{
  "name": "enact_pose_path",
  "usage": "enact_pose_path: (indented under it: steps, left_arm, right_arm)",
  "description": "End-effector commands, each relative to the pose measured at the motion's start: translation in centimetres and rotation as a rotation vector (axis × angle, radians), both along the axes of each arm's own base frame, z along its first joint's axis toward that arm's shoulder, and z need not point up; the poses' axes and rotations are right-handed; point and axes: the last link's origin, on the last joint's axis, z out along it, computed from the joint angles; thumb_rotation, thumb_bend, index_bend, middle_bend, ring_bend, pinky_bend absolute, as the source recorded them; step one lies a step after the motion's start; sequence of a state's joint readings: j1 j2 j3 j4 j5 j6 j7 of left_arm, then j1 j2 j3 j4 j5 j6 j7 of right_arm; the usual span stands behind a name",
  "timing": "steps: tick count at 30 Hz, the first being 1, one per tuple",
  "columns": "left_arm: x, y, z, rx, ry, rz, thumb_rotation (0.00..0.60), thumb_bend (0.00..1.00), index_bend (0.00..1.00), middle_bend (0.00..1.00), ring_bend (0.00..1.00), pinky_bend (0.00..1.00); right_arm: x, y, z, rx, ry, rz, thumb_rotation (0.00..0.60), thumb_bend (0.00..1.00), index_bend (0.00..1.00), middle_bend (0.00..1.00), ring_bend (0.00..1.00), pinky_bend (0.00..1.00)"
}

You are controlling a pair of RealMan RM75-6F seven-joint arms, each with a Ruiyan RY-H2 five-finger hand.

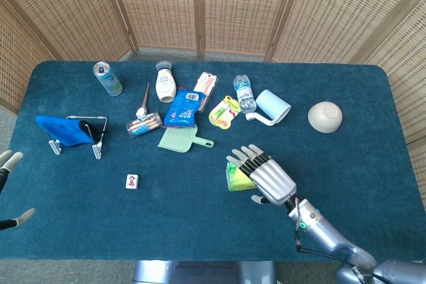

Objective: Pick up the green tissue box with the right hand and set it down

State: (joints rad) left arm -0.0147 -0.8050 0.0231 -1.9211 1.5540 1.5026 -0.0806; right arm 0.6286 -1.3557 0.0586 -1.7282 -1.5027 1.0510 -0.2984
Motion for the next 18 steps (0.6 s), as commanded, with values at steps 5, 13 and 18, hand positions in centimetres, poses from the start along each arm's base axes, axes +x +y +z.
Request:
enact_pose_path:
  steps: [5, 13, 18]
  left_arm:
    - [0.0, 0.1, 0.2, 0.006, -0.013, -0.005, 0.600, 0.08, 0.00, 0.00, 0.00, 0.00]
    - [-0.2, 0.3, 0.3, 0.004, -0.014, -0.005, 0.600, 0.08, 0.00, 0.00, 0.00, 0.00]
    - [-0.4, 0.3, 0.5, 0.017, -0.013, 0.005, 0.600, 0.08, 0.00, 0.00, 0.00, 0.00]
  right_arm:
    - [2.5, -1.4, -2.0, 0.050, 0.100, 0.022, 0.600, 0.11, 0.00, 0.00, 0.00, 0.07]
    - [3.1, -2.5, -3.3, 0.047, 0.161, 0.012, 0.600, 0.14, 0.00, 0.00, 0.00, 0.07]
    - [3.6, -3.5, -3.9, 0.025, 0.164, -0.028, 0.600, 0.18, 0.00, 0.09, 0.01, 0.07]
